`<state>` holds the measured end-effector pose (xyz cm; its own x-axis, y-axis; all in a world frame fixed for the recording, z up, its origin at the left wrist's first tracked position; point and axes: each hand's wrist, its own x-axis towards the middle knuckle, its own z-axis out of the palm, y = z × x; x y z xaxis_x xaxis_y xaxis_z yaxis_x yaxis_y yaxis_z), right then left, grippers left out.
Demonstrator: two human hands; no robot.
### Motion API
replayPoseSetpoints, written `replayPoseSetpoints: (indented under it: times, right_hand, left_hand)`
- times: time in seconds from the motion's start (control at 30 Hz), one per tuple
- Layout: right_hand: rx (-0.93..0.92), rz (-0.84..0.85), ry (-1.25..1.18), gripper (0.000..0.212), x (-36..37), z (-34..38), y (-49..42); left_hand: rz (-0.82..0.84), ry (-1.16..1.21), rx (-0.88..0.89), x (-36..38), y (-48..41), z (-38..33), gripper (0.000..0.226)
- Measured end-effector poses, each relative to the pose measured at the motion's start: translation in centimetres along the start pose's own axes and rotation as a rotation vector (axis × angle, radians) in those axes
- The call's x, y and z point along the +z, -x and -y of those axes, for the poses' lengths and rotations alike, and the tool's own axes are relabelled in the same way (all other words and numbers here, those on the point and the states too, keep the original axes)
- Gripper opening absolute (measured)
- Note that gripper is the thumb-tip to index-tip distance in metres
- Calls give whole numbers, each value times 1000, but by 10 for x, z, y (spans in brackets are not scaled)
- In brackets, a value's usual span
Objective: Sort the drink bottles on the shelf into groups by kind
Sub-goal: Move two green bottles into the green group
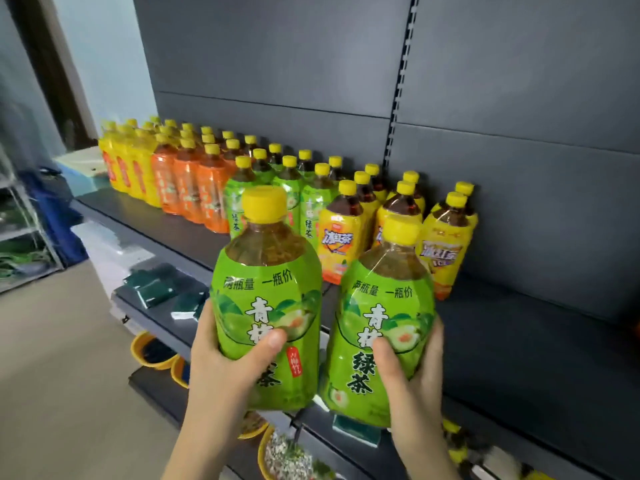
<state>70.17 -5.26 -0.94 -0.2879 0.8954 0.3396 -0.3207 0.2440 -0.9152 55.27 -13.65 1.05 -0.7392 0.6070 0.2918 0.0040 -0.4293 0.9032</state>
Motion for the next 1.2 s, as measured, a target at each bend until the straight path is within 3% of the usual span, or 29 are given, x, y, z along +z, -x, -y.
replayPoseSetpoints:
  times: [0.07, 0.2, 0.37, 0.47, 0.6, 0.73, 1.0, 1.2]
  right_hand:
    - [24, 33, -22, 63, 39, -9, 12]
    - [74, 85, -30, 58, 105, -12, 23]
    - [5, 116, -31, 72, 159, -20, 11]
    - [5, 82, -34, 72, 173, -30, -3]
    - [5, 24, -14, 72, 181, -52, -28]
    - [-7, -59, 12, 70, 184, -80, -58]
    - [-61, -194, 90, 76, 192, -126, -132]
    - [-101, -259, 178, 76, 185, -134, -156]
  left_hand:
    - [-24, -16, -3, -40, -7, -10, 68]
    - [-39, -40, -22, -105, -22, -27, 72]
    - [-21, -93, 14, -145, -61, -31, 57]
    - [-11, -73, 27, -149, -84, -24, 58]
    - [80, -75, 27, -144, -115, -14, 79]
    - [165, -83, -18, -140, -154, 13, 68]
    - [284, -150, -112, -128, -239, 69, 83]
    - [341, -104, -203, -105, -275, 102, 79]
